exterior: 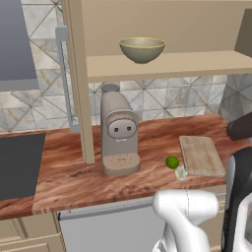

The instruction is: Open the cabinet. Place the bowl and condiment on the counter. Then place the lime and garlic on the cutting board.

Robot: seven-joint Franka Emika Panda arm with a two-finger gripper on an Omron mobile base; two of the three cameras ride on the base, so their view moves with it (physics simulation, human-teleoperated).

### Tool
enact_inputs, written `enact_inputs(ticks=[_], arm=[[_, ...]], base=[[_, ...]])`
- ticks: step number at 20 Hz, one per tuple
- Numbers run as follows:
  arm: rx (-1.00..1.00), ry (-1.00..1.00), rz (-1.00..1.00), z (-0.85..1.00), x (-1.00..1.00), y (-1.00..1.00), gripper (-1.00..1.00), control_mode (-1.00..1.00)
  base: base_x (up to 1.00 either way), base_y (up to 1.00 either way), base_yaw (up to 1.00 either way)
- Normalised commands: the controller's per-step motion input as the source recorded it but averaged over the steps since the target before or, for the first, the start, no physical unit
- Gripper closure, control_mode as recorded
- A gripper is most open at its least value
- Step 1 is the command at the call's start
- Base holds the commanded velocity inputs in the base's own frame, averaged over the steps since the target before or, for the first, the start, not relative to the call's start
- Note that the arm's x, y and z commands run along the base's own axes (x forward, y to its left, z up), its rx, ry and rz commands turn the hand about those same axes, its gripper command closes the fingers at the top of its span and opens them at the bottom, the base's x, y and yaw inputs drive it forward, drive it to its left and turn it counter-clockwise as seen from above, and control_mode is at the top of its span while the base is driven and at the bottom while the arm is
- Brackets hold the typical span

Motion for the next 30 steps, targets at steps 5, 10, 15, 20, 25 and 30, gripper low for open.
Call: enact_inputs(ticks=[5,10,15,20,25,30], arm=[[-0.04,0.00,0.05,-0.37,0.32,0.00,1.00,-1.00],[0.01,-0.05,0.07,-0.38,0.53,0.00,1.00,-1.00],[0.07,-0.01,0.07,-0.32,0.43,0.00,1.00,-1.00],[-0.02,0.00,0.03,-0.12,0.04,-0.07,1.00,-1.00],[-0.08,-0.01,0.04,0.00,0.01,-0.26,1.00,-1.00],[-0.08,0.06,0.09,-0.02,0.32,-0.09,1.00,-1.00]], base=[[0.00,0.00,0.00],[0.00,0.00,0.00],[0.00,0.00,0.00],[0.00,0.00,0.00],[0.00,0.00,0.00],[0.00,0.00,0.00]])
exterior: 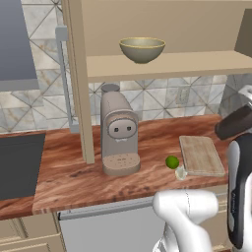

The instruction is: Open the cabinet. Place the bowl and condiment on the counter. Then place the lime and garlic on the cutting board.

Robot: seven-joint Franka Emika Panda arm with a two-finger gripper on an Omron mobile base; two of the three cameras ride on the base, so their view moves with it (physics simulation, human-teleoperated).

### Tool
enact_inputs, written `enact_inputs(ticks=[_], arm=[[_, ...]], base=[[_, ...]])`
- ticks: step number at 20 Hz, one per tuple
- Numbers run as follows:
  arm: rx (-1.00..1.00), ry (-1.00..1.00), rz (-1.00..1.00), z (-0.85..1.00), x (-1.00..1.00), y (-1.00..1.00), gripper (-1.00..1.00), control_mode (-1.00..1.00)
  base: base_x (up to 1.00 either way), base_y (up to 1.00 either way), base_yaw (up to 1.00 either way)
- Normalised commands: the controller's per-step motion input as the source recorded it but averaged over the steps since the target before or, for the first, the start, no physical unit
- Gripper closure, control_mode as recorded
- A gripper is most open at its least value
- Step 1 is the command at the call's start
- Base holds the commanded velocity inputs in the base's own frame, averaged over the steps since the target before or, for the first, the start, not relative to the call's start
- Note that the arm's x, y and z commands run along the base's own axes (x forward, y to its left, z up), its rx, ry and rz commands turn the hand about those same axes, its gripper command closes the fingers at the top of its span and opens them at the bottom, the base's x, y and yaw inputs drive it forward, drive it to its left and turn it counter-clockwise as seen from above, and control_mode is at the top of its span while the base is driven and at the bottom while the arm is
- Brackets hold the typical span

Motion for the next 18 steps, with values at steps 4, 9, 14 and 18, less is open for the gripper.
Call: enact_inputs(ticks=[4,9,14,18], arm=[[-0.18,0.24,0.09,0.00,0.48,0.00,1.00,-1.00],[-0.11,0.06,0.08,-0.01,0.21,-0.01,1.00,-1.00],[0.00,-0.02,0.11,-0.16,0.00,-0.27,1.00,-1.00],[-0.05,-0.02,0.16,-0.26,0.00,-0.12,1.00,-1.00]], base=[[0.00,0.00,0.00],[0.00,0.00,0.00],[0.00,0.00,0.00],[0.00,0.00,0.00]])
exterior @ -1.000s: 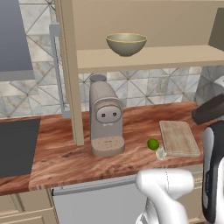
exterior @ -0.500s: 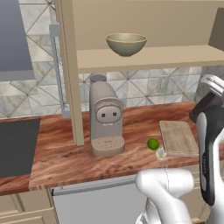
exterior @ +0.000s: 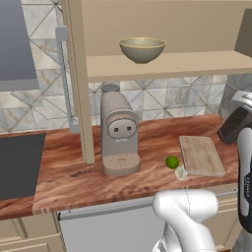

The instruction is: Open the cabinet. Place the bowl and condiment on the counter. Then place the lime and garlic on the cutting board.

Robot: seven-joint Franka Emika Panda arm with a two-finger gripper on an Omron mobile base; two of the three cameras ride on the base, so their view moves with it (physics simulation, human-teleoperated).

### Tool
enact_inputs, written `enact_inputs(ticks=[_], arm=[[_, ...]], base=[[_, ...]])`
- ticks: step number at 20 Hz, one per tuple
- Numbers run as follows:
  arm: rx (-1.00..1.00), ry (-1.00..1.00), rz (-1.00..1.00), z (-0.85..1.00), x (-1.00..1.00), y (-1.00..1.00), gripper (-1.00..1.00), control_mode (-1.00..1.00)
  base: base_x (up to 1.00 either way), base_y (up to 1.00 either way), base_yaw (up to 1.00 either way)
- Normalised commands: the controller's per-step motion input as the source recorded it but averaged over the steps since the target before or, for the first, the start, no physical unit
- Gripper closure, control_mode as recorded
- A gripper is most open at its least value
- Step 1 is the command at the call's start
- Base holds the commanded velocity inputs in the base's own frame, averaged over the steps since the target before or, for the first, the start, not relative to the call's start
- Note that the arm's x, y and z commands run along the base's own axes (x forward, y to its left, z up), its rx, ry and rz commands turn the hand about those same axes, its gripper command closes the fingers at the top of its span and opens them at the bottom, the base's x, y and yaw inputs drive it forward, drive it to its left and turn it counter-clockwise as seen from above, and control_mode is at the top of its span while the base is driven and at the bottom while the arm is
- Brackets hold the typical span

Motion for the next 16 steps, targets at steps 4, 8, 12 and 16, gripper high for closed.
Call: enact_inputs(ticks=[4,8,12,16], arm=[[-0.12,0.00,0.16,-0.23,0.10,-0.01,1.00,-1.00],[-0.12,0.00,0.17,-0.24,0.15,0.00,1.00,-1.00],[-0.10,0.00,0.16,-0.15,0.24,0.00,1.00,-1.00],[-0.06,-0.01,0.13,-0.07,0.42,0.00,1.00,-1.00]], base=[[0.00,0.00,0.00],[0.00,0.00,0.00],[0.00,0.00,0.00],[0.00,0.00,0.00]])
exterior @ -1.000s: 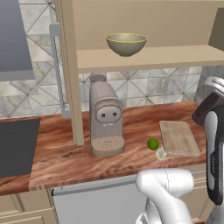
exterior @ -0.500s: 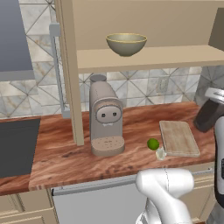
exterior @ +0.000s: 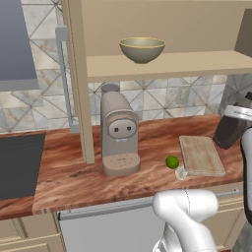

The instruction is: Open the cabinet. Place the bowl and condiment on the counter. Then place the lime and garlic on the cutting board.

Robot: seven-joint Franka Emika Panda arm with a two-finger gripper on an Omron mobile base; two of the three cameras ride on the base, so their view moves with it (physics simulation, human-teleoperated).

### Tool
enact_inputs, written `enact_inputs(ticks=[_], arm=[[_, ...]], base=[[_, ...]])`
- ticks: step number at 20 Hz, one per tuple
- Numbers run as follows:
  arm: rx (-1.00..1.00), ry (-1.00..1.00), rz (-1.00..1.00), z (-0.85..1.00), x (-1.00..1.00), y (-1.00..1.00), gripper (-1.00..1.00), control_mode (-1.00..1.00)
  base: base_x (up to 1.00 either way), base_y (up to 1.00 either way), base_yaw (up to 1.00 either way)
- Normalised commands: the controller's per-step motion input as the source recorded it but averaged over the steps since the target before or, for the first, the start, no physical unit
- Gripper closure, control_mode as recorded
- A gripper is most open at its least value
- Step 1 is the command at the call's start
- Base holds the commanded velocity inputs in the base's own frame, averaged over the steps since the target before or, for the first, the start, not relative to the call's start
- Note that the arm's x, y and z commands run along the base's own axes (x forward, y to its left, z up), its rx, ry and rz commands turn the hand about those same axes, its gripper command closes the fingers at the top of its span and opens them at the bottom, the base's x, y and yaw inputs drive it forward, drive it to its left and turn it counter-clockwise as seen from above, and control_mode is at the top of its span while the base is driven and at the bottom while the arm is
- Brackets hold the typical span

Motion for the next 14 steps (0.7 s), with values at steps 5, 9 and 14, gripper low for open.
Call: enact_inputs(ticks=[5,9,14], arm=[[-0.02,0.00,0.08,-0.02,0.52,0.00,1.00,-1.00],[-0.01,0.00,0.04,-0.14,0.31,-0.12,1.00,-1.00],[-0.04,0.00,0.00,-0.29,0.07,-0.30,1.00,-1.00]], base=[[0.00,0.00,0.00],[0.00,0.00,0.00],[0.00,0.00,0.00]])
